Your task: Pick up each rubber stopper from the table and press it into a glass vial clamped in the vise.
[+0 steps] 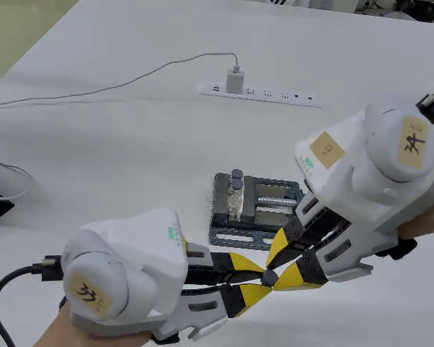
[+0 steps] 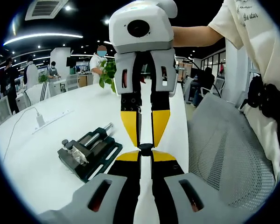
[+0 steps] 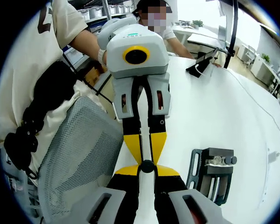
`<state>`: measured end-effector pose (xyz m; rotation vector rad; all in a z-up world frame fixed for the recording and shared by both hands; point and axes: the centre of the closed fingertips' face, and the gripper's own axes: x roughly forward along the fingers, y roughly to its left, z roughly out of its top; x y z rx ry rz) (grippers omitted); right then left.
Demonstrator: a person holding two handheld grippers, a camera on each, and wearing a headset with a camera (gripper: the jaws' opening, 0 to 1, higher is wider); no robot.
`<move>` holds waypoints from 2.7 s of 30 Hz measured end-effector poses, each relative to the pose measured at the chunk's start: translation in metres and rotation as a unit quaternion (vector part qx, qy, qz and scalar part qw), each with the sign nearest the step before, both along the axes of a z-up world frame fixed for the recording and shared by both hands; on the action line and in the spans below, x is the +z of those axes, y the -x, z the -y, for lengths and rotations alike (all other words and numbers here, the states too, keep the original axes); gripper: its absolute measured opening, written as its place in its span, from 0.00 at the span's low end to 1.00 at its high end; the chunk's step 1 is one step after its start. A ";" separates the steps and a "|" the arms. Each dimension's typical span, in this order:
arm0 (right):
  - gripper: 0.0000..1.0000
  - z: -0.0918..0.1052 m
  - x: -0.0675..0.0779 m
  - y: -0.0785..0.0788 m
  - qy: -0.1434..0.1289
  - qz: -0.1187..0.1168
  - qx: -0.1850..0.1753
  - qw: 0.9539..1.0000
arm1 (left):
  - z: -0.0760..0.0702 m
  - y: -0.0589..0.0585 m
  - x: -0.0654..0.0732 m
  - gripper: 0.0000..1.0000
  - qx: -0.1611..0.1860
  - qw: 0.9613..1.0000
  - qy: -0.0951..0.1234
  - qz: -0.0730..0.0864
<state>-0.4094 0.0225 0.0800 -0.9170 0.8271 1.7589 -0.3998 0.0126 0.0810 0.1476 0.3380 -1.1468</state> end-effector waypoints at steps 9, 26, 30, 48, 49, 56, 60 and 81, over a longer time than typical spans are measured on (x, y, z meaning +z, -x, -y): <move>0.06 -0.001 0.001 0.000 -0.001 -0.015 -0.013 1.000 | -0.001 0.000 0.000 0.04 -0.002 1.000 -0.007 0.009; 0.06 -0.004 -0.001 -0.005 0.001 -0.007 -0.015 1.000 | -0.004 -0.007 -0.002 0.11 0.021 1.000 -0.002 -0.001; 0.06 -0.004 -0.002 -0.012 0.004 0.005 -0.017 1.000 | -0.009 -0.011 -0.005 0.23 0.039 0.999 -0.002 -0.008; 0.06 0.002 -0.010 -0.033 0.021 0.024 -0.016 0.999 | -0.053 -0.043 -0.022 0.98 0.169 0.986 -0.008 -0.002; 0.06 0.003 -0.010 -0.035 0.023 0.026 -0.016 0.999 | -0.056 -0.046 -0.020 0.99 0.176 0.984 -0.007 0.005; 0.06 0.003 -0.011 -0.055 0.033 0.057 0.003 0.998 | -0.066 -0.049 -0.022 0.99 0.189 0.982 -0.010 -0.004; 0.05 0.001 -0.010 -0.072 0.043 0.077 0.022 0.996 | -0.068 -0.048 -0.024 0.99 0.192 0.981 -0.011 -0.007; 0.05 -0.019 -0.016 -0.123 0.069 0.164 0.192 0.965 | -0.078 -0.045 -0.030 0.99 0.205 0.978 -0.019 -0.017</move>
